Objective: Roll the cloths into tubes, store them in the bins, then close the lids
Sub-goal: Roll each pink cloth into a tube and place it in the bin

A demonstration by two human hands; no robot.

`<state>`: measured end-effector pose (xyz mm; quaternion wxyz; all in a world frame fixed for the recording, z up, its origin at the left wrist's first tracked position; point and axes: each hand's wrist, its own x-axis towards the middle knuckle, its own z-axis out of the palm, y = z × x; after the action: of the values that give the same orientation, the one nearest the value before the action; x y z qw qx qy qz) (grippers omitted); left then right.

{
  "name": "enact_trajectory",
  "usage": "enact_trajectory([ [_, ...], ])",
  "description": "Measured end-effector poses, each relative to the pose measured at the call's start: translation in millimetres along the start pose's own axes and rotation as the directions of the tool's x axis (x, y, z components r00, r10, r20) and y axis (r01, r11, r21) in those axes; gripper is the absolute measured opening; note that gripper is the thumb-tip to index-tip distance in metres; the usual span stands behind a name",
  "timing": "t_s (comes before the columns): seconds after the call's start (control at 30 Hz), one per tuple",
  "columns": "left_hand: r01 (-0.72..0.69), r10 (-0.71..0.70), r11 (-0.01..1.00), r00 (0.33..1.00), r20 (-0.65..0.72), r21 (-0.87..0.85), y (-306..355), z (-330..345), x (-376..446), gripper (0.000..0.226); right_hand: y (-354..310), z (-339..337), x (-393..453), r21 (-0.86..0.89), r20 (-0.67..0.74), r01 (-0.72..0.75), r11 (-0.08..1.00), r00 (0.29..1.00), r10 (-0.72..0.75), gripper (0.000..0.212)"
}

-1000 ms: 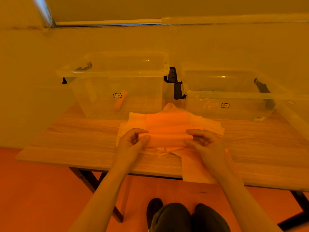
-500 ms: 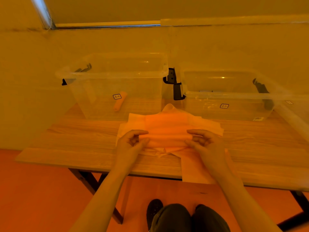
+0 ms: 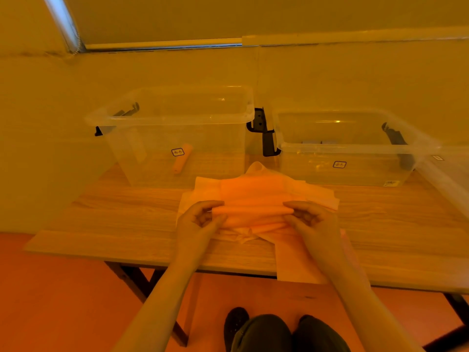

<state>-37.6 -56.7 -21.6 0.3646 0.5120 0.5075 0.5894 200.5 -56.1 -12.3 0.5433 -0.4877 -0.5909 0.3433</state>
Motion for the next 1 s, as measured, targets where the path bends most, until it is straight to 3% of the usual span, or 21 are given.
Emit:
enact_trajectory([
  [0.23,-0.026,0.026,0.999,0.999,-0.023,0.029,3.1,1.2,-1.6,0.033,0.4,-0.2,0.0,0.04,-0.07,-0.069,0.997,0.995,0.072,0.024],
  [0.6,-0.073,0.072,0.989,0.997,0.014,0.131,12.9,4.1,-1.8,0.029,-3.6,2.8,3.3,0.092,-0.146,-0.06,0.994,0.987,0.073,0.029],
  [1.0,-0.25,0.271,0.957,0.951,-0.151,0.145,85.5,41.1,17.3,0.027,-61.0,5.6,27.6,0.246,-0.443,0.062,0.967,0.895,0.055,0.023],
])
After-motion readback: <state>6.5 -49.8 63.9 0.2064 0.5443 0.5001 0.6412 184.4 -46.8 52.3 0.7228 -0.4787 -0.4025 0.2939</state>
